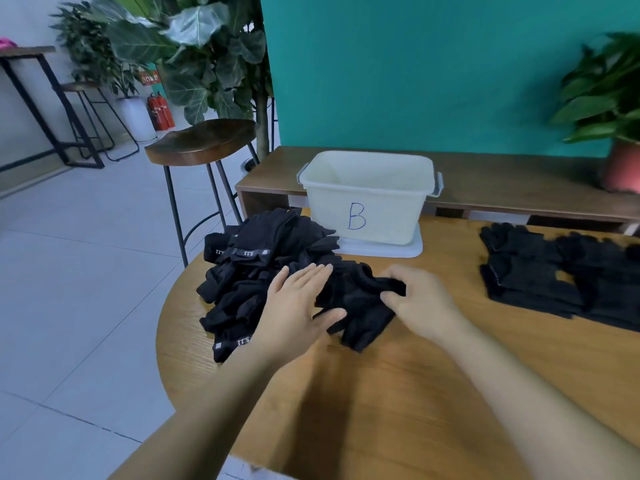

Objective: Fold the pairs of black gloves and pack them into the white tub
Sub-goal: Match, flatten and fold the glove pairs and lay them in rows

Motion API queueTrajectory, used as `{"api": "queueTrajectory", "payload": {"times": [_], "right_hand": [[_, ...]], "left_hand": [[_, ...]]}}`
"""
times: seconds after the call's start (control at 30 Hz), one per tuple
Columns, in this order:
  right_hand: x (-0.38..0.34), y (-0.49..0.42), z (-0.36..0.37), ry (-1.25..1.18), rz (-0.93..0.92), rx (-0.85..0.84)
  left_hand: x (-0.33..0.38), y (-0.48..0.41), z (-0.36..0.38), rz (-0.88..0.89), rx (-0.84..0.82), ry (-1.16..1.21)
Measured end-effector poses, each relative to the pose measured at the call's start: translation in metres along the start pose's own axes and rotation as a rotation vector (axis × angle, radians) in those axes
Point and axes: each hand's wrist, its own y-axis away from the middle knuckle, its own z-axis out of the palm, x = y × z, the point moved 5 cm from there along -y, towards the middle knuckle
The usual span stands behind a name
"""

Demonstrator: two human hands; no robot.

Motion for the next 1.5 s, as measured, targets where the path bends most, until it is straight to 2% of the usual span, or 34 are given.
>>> {"api": "queueTrajectory", "payload": {"times": [0.1,0.2,0.37,0.47,0.6,0.73,0.9,1.03,1.2,1.4,1.5], "right_hand": [[-0.005,0.017,-0.035,-0.043,-0.011,-0.013],[-0.003,0.035,-0.069,-0.090,-0.020,0.059],[0.011,0.069,-0.113,-0.464,0.024,0.173],[0.018,0.084,-0.123,-0.541,0.021,0.193],[0.021,0.098,-0.135,-0.569,0.018,0.336],[0.026,0.108,-0.144,-0.496,0.049,0.386],[0.024,0.117,-0.151,-0.481,0.005,0.466],[0.023,0.118,-0.153,-0.421,0.001,0.482],[0.021,0.117,-0.151,-0.523,-0.030,0.421],[0.020,0.115,-0.148,-0.543,-0.026,0.398],[0.024,0.113,-0.146,-0.477,0.011,0.484]], "left_hand": [[0.045,-0.019,-0.011,-0.007,-0.051,0.279],[0.079,-0.027,-0.011,-0.056,-0.163,0.566],[0.125,-0.030,-0.014,-0.124,-0.219,0.841],[0.156,-0.029,-0.017,-0.107,-0.241,0.916],[0.182,-0.026,-0.019,-0.043,-0.264,0.911],[0.194,-0.021,-0.025,-0.034,-0.288,0.948],[0.198,-0.018,-0.034,-0.025,-0.252,0.948],[0.197,-0.018,-0.038,-0.039,-0.231,0.916],[0.197,-0.017,-0.045,-0.019,-0.214,0.869],[0.187,-0.021,-0.039,-0.071,-0.128,0.802],[0.179,-0.026,-0.036,-0.137,-0.005,0.683]]}}
